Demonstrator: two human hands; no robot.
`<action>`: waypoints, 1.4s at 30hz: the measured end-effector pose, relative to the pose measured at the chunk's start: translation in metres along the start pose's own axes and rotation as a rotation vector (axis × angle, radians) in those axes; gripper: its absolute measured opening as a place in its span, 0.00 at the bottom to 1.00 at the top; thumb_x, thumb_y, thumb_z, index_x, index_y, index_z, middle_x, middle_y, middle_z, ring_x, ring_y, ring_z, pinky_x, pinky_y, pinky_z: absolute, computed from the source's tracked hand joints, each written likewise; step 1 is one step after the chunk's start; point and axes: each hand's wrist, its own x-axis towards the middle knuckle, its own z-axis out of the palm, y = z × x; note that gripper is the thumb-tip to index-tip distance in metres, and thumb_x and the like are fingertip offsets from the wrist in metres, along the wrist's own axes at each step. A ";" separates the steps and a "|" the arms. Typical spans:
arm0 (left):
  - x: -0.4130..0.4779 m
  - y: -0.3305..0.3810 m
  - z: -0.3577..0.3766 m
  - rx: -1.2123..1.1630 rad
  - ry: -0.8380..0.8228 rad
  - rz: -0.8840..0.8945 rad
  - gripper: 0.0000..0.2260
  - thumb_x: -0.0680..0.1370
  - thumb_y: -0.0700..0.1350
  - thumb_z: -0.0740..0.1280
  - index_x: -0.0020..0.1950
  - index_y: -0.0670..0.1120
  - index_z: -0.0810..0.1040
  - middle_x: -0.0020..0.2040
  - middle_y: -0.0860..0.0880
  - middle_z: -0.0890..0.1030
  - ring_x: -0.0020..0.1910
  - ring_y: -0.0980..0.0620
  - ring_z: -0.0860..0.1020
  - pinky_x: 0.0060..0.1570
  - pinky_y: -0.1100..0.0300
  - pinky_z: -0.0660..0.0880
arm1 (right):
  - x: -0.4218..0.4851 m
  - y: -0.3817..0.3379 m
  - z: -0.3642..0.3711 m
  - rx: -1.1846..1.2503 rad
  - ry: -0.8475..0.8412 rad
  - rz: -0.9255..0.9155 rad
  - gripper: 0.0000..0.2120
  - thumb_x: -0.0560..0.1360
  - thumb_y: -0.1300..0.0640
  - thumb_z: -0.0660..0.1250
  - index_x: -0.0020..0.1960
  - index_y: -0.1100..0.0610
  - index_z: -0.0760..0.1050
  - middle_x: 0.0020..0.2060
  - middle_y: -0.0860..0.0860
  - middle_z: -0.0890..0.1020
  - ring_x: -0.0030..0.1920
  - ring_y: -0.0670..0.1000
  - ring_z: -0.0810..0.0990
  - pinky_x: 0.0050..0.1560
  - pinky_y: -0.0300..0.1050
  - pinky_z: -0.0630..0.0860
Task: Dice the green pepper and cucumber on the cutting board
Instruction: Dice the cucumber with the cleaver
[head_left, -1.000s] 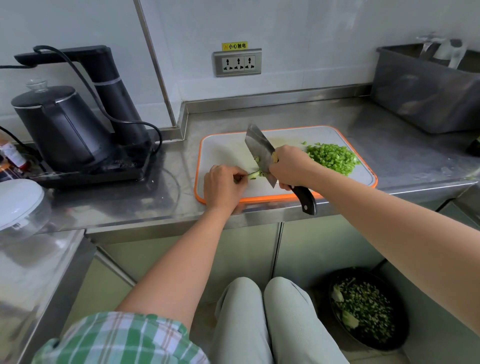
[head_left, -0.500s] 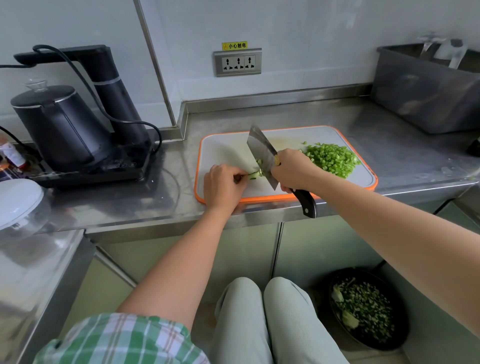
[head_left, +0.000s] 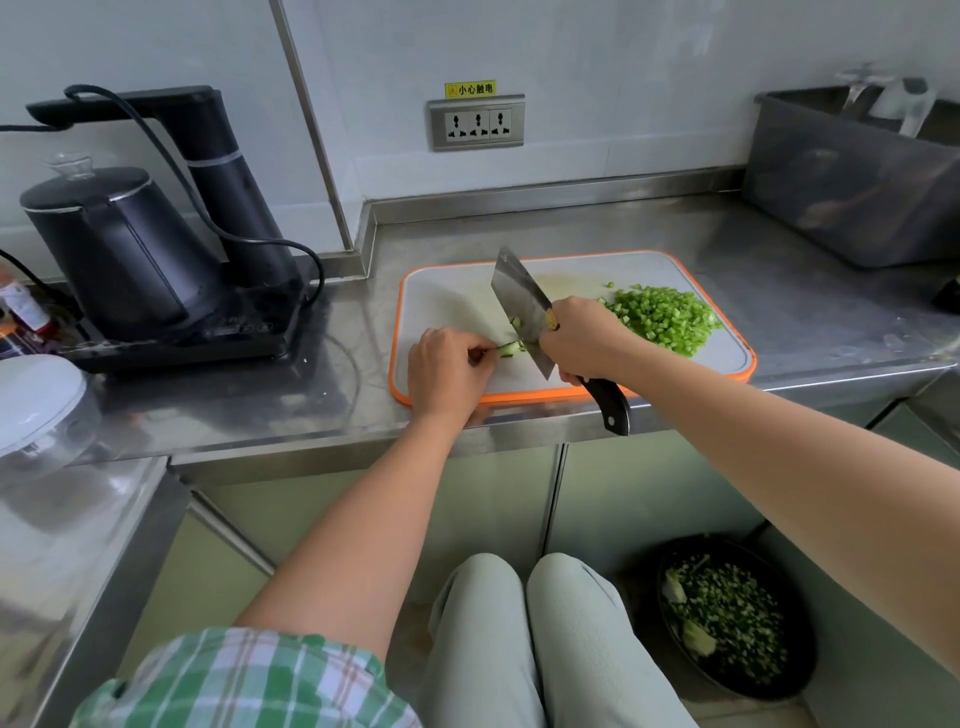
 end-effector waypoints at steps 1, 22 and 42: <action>0.000 0.000 0.000 0.001 0.003 -0.001 0.04 0.73 0.48 0.71 0.44 0.53 0.86 0.38 0.50 0.84 0.42 0.45 0.77 0.38 0.54 0.74 | -0.001 -0.002 -0.002 0.005 -0.013 -0.002 0.07 0.71 0.69 0.57 0.35 0.63 0.68 0.24 0.57 0.77 0.22 0.54 0.74 0.25 0.40 0.70; -0.002 0.001 -0.002 0.013 -0.003 0.018 0.05 0.74 0.47 0.70 0.45 0.53 0.86 0.38 0.49 0.83 0.42 0.46 0.76 0.36 0.58 0.69 | -0.002 -0.005 0.005 -0.058 -0.028 -0.005 0.06 0.72 0.67 0.57 0.37 0.61 0.66 0.29 0.57 0.75 0.31 0.57 0.76 0.32 0.43 0.73; -0.002 -0.001 -0.001 0.036 -0.020 0.025 0.06 0.73 0.47 0.68 0.44 0.53 0.86 0.36 0.49 0.82 0.41 0.44 0.76 0.36 0.54 0.72 | -0.003 -0.004 0.005 -0.030 0.016 -0.013 0.08 0.73 0.66 0.56 0.36 0.60 0.65 0.28 0.56 0.75 0.27 0.55 0.75 0.26 0.40 0.70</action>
